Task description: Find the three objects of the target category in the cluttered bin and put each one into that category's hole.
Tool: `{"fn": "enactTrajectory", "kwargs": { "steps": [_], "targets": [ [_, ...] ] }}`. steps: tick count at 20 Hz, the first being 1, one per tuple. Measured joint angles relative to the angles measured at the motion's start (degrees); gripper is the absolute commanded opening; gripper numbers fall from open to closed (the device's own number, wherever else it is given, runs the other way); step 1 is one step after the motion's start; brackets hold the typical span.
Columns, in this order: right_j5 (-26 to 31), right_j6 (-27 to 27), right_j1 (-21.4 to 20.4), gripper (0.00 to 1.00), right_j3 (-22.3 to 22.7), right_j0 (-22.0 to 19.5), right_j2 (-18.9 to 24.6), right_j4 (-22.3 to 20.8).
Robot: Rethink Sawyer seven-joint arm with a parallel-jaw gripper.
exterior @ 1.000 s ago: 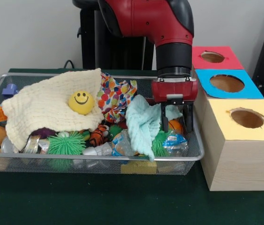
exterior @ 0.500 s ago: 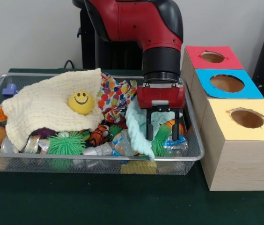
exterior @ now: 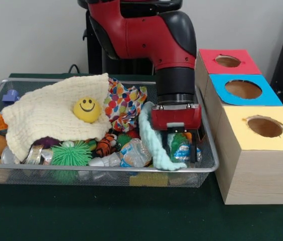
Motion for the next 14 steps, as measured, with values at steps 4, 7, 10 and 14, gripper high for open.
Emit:
{"fn": "enactTrajectory", "kwargs": {
  "steps": [4,7,10,14],
  "targets": [
    [3.4,0.0,0.4,1.00,-0.8,-2.0,3.0,-0.8],
    [5.9,0.0,0.4,1.00,-1.2,-3.7,4.7,-1.1],
    [8.8,0.0,0.5,1.00,-1.7,-5.3,6.3,-1.7],
    [11.4,0.0,0.9,0.00,-3.2,-6.2,7.2,-3.7]
  ]
}}
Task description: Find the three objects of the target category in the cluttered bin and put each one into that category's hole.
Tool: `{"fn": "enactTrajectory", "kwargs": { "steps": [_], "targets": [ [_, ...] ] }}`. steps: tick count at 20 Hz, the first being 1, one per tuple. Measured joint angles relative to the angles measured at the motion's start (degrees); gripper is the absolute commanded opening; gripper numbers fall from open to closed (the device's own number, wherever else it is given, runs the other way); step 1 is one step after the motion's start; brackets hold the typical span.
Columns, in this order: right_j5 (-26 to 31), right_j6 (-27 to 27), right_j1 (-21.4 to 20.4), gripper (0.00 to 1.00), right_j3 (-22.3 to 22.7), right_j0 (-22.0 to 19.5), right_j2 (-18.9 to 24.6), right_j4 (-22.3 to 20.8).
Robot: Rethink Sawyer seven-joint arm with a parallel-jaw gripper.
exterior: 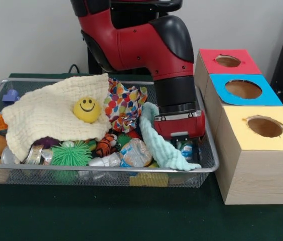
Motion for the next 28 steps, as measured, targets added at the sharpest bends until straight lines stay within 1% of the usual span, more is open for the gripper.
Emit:
{"fn": "enactTrajectory", "kwargs": {
  "steps": [8,14,15,17,19,20,24,28],
  "targets": [
    [0.9,0.0,-0.4,0.00,-0.5,0.7,-0.5,-0.9],
    [6.1,0.0,-2.3,0.00,-0.6,1.2,-0.8,-0.9],
    [9.3,0.0,-3.7,0.00,-0.4,1.2,-0.7,-0.9],
    [10.8,0.0,-4.5,0.00,0.0,1.1,-0.6,-0.9],
    [13.4,0.0,-6.2,0.00,0.9,1.1,-0.5,-0.9],
    [15.9,0.0,-8.6,0.00,2.6,1.1,-0.4,-1.0],
    [18.6,0.0,-12.4,0.00,5.5,1.2,-0.3,-1.0],
    [19.3,0.0,-15.2,0.00,7.7,1.2,-0.3,-1.0]
  ]
}}
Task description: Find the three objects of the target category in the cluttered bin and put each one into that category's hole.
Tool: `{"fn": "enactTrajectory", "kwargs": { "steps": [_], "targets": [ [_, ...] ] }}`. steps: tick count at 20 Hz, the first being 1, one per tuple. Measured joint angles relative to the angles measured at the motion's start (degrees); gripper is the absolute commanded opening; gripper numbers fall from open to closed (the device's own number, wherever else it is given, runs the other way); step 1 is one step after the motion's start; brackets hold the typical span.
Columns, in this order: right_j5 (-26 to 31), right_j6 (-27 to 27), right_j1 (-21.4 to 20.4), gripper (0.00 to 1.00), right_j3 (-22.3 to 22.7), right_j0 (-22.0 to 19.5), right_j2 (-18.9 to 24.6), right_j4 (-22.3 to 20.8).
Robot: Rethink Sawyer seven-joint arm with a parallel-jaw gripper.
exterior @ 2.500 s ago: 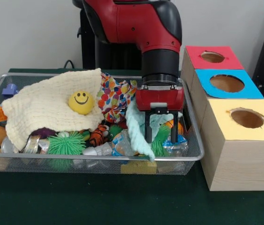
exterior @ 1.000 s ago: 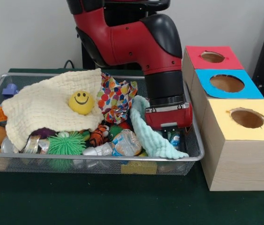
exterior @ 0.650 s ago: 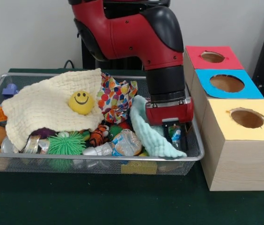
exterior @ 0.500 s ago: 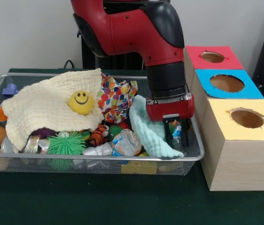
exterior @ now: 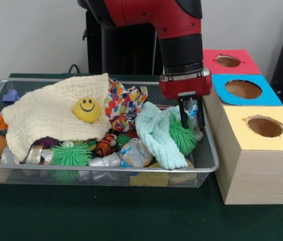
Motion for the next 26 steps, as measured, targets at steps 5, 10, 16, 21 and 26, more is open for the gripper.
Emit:
{"fn": "enactTrajectory", "kwargs": {
  "steps": [5,10,16,21,26],
  "targets": [
    [0.0,0.0,-3.0,0.00,2.2,0.4,0.0,0.1],
    [0.3,0.0,-5.2,0.00,3.4,1.2,0.0,0.3],
    [0.3,0.0,-8.2,0.00,4.7,2.1,-0.4,0.3],
    [0.3,0.0,-9.9,0.00,5.8,2.4,-1.3,0.3],
    [0.3,0.0,-12.5,0.00,7.1,3.4,-3.4,0.3]
  ]
}}
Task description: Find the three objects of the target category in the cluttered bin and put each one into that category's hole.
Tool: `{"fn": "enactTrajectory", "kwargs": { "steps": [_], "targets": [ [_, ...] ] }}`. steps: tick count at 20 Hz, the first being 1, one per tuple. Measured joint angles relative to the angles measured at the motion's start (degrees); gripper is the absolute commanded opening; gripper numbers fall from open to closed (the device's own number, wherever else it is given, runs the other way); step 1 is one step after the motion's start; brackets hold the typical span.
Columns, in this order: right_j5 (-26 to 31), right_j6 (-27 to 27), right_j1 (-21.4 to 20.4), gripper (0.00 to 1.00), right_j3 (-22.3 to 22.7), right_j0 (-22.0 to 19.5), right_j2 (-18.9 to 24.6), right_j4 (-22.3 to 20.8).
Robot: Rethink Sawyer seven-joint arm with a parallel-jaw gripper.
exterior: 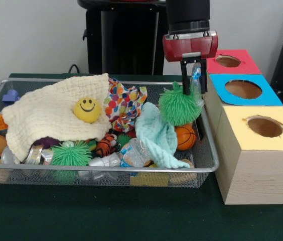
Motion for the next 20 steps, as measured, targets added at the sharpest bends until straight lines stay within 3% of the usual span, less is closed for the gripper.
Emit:
{"fn": "enactTrajectory", "kwargs": {
  "steps": [12,20],
  "targets": [
    [4.8,0.0,-6.5,0.00,6.1,-2.4,0.1,1.6],
    [7.8,0.0,-6.4,0.00,9.0,-3.7,1.4,3.9]
  ]
}}
